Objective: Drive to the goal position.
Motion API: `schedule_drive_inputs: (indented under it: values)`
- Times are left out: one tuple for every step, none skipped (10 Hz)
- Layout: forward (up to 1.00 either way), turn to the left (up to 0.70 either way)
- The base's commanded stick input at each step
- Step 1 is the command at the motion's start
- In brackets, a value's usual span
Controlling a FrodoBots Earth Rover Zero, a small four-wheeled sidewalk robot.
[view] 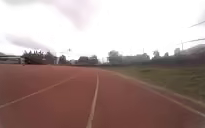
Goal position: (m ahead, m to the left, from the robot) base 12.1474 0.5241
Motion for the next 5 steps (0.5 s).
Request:
schedule_drive_inputs:
  values:
    - [0.7,0.0]
    - [0.7,0.0]
    - [0.7,0.0]
    - [0.7,0.0]
    - [0.7,0.0]
